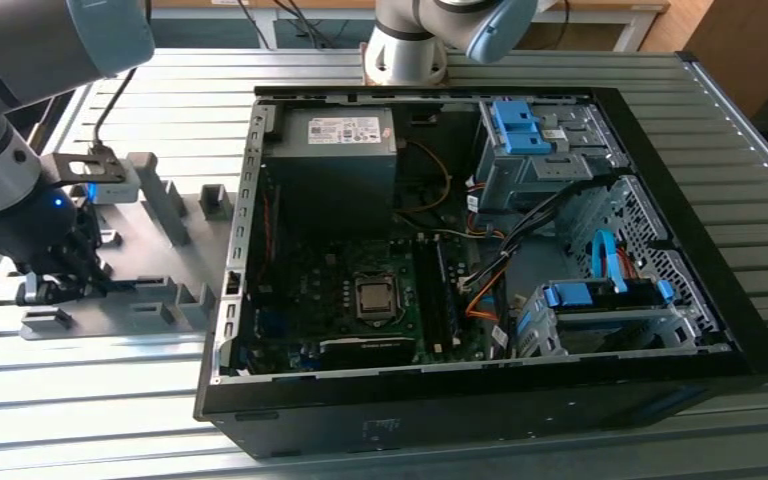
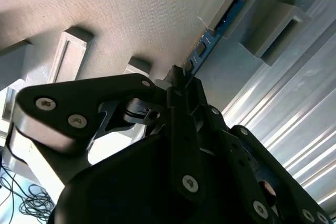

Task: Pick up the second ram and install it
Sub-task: 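Pick up the second ram and move it above second insertion slot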

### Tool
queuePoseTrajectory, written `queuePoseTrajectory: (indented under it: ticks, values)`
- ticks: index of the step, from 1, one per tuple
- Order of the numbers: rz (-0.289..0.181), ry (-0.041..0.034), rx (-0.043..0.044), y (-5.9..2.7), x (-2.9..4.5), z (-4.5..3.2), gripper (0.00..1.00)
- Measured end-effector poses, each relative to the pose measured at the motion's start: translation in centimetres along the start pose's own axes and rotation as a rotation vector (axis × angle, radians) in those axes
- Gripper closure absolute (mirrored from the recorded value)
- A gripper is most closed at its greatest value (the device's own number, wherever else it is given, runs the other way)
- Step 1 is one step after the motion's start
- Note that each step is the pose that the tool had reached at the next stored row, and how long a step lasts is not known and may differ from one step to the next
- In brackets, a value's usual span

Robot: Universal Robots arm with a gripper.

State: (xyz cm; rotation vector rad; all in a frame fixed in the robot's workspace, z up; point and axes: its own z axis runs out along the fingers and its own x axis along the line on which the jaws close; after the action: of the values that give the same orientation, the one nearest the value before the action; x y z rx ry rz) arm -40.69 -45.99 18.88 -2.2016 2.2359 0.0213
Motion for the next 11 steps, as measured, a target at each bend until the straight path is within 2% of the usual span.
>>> queuePoseTrajectory:
  ticks: [10, 11]
  values:
    - [0.0, 0.0, 0.0001, 0.0, 0.0, 0.06, 0.78]
    - [0.0, 0.0, 0.0001, 0.0, 0.0, 0.06, 0.85]
